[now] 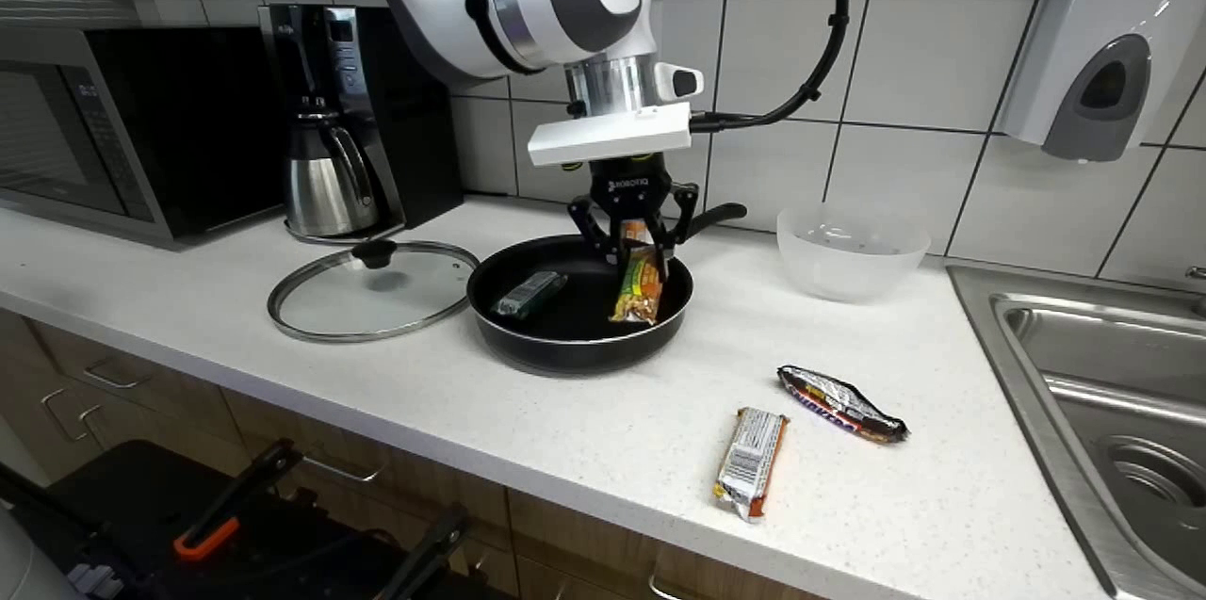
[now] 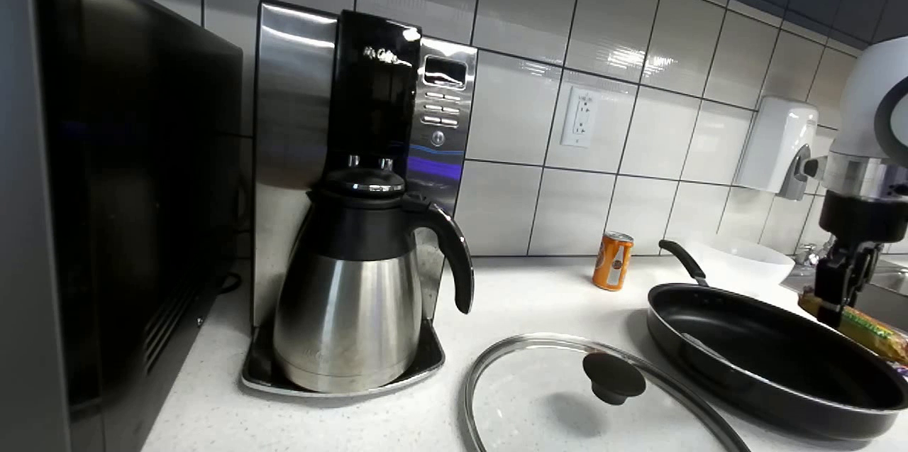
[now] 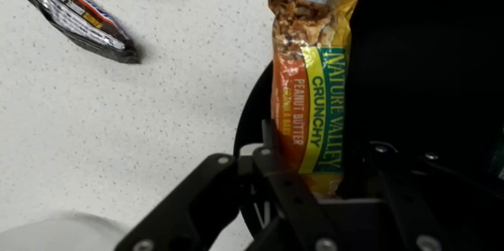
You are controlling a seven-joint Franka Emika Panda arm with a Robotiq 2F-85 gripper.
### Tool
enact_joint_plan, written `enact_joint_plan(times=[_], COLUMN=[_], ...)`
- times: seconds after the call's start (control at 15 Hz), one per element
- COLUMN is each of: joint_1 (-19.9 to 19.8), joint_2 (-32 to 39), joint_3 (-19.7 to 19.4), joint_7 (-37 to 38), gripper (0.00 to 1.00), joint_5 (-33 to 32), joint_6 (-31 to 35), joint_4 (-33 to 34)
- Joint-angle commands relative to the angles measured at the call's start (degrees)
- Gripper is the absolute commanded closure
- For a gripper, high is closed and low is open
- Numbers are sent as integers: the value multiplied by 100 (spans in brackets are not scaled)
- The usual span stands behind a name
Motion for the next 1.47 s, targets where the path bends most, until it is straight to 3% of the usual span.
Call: enact_joint_plan(times=[0.0,0.73,1.4], joint_1=[99,488,679], joint_2=[322,1123,1774], joint_3=[218,643,704], joint_7=[106,326,716], gripper=[84,84,84], joint_5=[239,552,547], joint_6=[-291,-549,-510], joint_4=[432,1146,1568])
